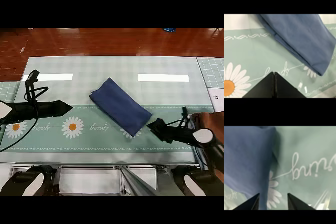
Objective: Fold the shirts.
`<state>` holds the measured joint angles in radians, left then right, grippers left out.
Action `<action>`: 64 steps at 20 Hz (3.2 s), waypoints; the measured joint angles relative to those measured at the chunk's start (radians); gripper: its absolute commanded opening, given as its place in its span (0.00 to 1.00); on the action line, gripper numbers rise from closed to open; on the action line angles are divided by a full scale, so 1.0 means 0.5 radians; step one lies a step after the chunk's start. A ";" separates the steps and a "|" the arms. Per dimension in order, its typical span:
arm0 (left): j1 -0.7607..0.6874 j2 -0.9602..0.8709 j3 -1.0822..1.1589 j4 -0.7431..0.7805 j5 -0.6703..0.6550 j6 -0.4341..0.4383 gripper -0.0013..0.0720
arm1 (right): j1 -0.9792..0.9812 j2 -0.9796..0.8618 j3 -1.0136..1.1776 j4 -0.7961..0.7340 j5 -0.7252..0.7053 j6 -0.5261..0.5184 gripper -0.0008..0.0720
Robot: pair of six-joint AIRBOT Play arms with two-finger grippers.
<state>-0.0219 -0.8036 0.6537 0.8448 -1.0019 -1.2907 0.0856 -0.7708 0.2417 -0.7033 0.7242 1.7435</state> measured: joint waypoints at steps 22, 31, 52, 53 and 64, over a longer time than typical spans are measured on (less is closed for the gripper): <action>0.000 -0.047 -0.034 0.000 0.001 0.000 0.05 | 0.167 -1.284 2.362 -0.047 0.594 -0.430 0.04; 0.000 -0.051 -0.047 0.000 -0.008 0.000 0.05 | -0.626 -1.112 3.098 -0.288 1.307 -0.127 0.04; 0.000 -0.065 -0.047 -0.001 0.120 0.047 0.05 | -2.296 -0.087 1.730 -2.001 2.229 -0.182 0.58; 0.000 -0.076 -0.047 0.000 0.133 0.047 0.05 | -2.314 -0.069 1.652 -2.046 2.215 -0.162 0.58; 0.016 -0.468 0.797 -0.015 0.292 0.114 0.04 | -1.817 -0.381 1.842 -1.002 1.405 -0.280 0.04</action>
<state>-0.0139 -1.0378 1.0523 0.8371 -0.8558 -1.2335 -0.8227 -0.9615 1.1625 -1.2041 1.4269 1.6035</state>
